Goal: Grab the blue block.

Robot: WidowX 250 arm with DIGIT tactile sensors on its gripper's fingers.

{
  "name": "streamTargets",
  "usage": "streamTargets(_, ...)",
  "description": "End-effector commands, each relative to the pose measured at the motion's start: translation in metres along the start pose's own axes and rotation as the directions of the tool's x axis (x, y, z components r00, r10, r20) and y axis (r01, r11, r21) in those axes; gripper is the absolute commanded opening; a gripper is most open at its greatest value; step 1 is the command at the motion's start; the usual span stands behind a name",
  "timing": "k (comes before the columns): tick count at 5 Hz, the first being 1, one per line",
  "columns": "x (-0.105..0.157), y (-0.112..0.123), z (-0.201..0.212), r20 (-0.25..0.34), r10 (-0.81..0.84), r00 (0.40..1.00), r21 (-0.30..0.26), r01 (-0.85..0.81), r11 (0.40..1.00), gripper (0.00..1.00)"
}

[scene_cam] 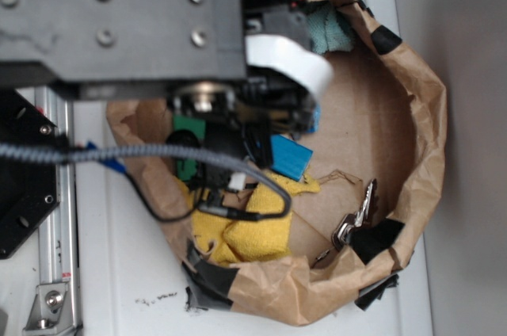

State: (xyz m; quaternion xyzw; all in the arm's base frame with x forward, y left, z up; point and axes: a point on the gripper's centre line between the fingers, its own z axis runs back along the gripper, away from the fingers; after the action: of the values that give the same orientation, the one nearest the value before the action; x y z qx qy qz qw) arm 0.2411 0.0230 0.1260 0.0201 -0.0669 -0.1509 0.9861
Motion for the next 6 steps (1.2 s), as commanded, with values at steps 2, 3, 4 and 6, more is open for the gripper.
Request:
streamTargets(2,-0.002,-0.012,-0.064,-0.058,0.029,0.998,0.001,-0.029,1.0,1.0)
streamTargets(3,0.001,-0.018,-0.081,-0.083,0.037,0.996,-0.023,-0.039,0.999,1.0)
streamTargets(4,0.013,-0.025,-0.094,-0.094,0.039,0.995,-0.05,-0.044,0.998,1.0)
streamTargets(6,0.046,-0.05,-0.119,-0.076,-0.08,0.994,-0.091,0.073,0.993,1.0)
